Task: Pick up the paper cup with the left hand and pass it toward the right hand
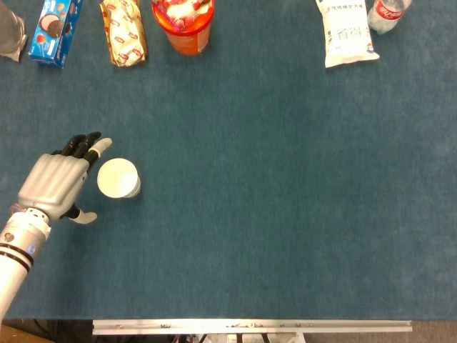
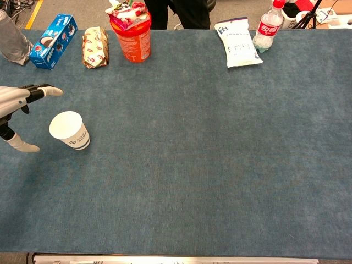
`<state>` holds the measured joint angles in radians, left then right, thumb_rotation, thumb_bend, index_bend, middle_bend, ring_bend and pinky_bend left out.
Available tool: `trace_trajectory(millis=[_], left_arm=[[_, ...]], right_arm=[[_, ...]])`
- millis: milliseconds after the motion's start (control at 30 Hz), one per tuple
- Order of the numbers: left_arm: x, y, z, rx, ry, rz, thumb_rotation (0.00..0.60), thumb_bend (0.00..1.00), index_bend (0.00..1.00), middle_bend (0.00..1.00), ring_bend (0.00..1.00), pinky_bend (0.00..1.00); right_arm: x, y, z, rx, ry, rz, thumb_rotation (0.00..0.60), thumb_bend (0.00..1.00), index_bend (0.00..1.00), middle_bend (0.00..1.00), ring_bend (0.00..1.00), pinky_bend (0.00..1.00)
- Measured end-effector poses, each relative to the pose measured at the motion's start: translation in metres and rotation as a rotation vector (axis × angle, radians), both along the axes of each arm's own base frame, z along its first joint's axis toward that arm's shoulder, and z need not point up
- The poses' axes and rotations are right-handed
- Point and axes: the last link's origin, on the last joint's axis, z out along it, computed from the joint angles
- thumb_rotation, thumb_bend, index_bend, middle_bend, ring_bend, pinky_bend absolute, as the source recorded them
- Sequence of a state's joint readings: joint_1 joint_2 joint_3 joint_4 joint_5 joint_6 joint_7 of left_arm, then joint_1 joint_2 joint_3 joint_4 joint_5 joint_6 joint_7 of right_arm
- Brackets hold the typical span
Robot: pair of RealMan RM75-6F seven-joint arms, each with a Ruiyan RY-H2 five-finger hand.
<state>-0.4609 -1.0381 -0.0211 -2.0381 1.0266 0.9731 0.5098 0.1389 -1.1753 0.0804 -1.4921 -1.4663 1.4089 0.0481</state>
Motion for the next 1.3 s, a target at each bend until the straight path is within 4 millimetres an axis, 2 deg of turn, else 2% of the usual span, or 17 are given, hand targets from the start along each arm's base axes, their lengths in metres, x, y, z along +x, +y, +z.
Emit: trace_trajectory(millis=[533, 1000, 1300], left_arm=[[0.014, 0.016, -0.027, -0.077, 0.033, -0.015, 0.600, 0.00, 0.00, 0.00, 0.00, 0.30], [0.019, 0.023, -0.040, -0.084, 0.034, -0.040, 0.600, 0.00, 0.00, 0.00, 0.00, 0.30], [0.025, 0.025, -0.048, -0.100, 0.018, -0.045, 0.600, 0.00, 0.10, 0.00, 0.06, 0.31]], right_arm=[[-0.009, 0.005, -0.005, 0.022, -0.004, -0.027, 0.600, 0.18, 0.22, 0.18, 0.25, 0.36], [-0.013, 0.007, -0.008, 0.039, -0.009, -0.044, 0.600, 0.18, 0.22, 0.18, 0.25, 0.36], [-0.014, 0.008, -0.011, 0.047, -0.011, -0.048, 0.600, 0.18, 0.22, 0.18, 0.25, 0.36]])
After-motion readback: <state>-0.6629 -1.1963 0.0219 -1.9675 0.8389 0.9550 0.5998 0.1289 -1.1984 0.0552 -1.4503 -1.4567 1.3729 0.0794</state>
